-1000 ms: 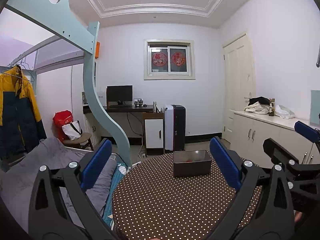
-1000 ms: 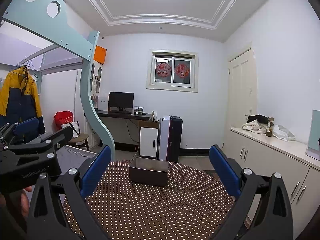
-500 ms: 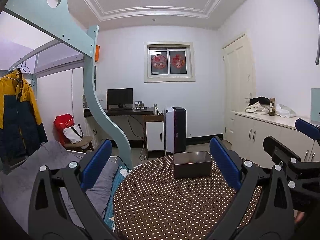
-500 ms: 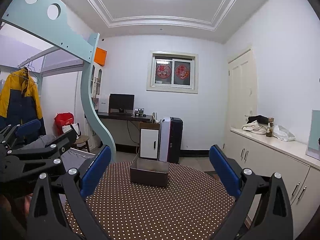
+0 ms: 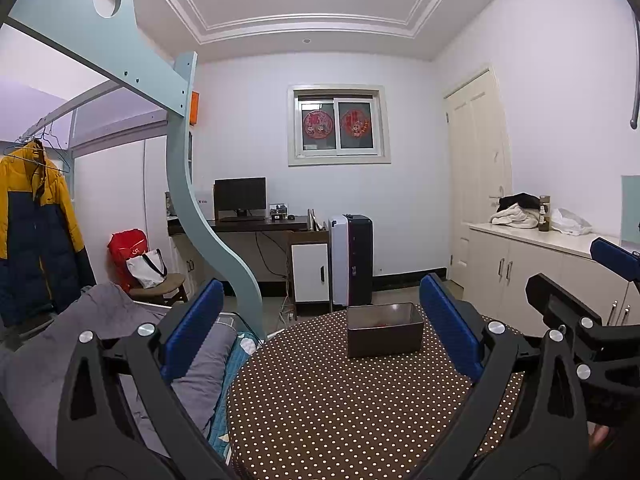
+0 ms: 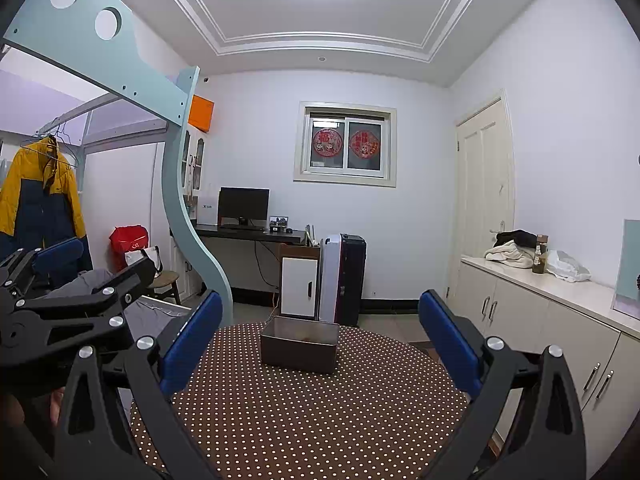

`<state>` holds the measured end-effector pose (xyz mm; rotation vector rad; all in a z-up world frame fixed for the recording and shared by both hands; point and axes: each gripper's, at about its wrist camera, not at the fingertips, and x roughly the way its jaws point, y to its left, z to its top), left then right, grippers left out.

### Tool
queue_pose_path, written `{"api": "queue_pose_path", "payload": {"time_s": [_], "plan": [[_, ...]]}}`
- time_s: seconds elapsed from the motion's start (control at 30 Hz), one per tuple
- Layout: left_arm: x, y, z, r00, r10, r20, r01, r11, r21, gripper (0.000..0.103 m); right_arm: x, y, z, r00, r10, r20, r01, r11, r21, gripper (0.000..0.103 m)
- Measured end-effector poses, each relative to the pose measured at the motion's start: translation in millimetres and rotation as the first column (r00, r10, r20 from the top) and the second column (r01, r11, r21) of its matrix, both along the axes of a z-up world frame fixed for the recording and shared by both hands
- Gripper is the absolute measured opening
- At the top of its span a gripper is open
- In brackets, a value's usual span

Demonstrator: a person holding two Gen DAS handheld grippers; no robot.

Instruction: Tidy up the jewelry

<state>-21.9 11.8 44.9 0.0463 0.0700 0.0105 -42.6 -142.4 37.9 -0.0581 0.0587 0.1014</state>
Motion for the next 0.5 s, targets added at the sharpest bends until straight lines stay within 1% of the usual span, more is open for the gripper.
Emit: {"api": "queue_pose_path", "payload": {"time_s": [0.5], "plan": [[-1.6,-1.1,0.6,1.000,-0.001,0.000,0.001,1.000,0.002,0.096,-0.7,1.2,1.8,1.000,0.001,-0.006,-0.001,1.000,0.007,0.095]]}}
